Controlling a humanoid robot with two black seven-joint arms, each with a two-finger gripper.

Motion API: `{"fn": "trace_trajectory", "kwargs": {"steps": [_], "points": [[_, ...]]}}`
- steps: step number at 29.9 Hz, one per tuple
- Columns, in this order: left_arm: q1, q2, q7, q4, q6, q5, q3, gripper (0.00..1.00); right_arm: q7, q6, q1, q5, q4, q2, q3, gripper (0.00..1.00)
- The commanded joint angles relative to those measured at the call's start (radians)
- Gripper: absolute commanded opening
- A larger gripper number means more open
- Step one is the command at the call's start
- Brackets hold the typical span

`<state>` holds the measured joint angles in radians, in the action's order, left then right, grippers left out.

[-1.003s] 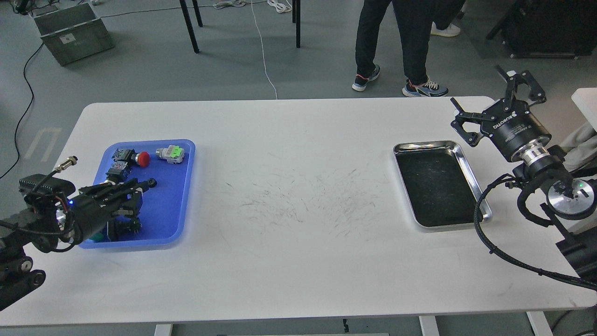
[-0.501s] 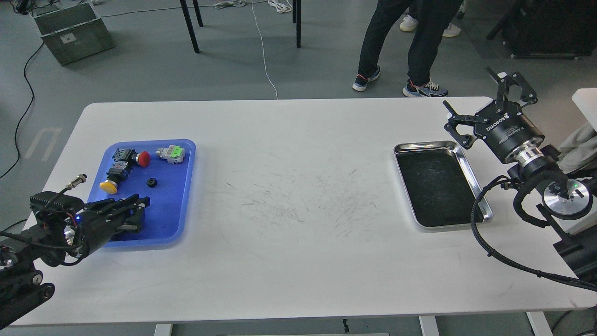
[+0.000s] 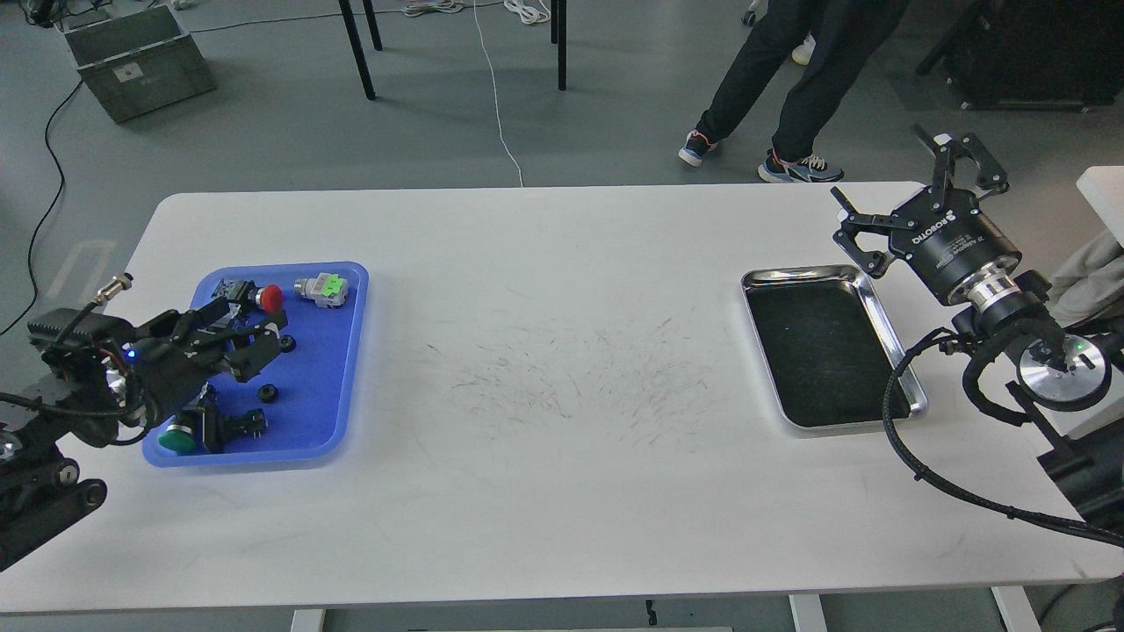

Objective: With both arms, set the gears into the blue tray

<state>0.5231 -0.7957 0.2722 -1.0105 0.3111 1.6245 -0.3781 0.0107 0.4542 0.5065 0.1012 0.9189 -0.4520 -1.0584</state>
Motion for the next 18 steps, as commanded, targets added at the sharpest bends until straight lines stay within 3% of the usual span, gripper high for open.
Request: {"fn": "trace_trajectory", "kwargs": {"steps": [1, 11, 15, 18], "points": [[0.084, 0.001, -0.005, -0.003, -0.003, -0.168, -0.053, 0.98, 0.0, -0.002, 0.006, 0.0, 0.001, 0.003, -0.005, 0.98], [0.431, 0.114, -0.025, 0.044, -0.041, -0.884, -0.085, 0.98, -0.001, -0.014, 0.018, 0.003, 0.052, -0.008, -0.058, 0.98], [0.452, 0.232, -0.038, 0.17, -0.141, -1.116, -0.159, 0.98, -0.001, -0.023, 0.036, 0.003, 0.051, -0.01, -0.06, 0.99], [0.436, 0.302, -0.022, 0.231, -0.179, -1.155, -0.174, 0.98, 0.0, -0.023, 0.041, 0.003, 0.052, -0.01, -0.063, 0.99]]}}
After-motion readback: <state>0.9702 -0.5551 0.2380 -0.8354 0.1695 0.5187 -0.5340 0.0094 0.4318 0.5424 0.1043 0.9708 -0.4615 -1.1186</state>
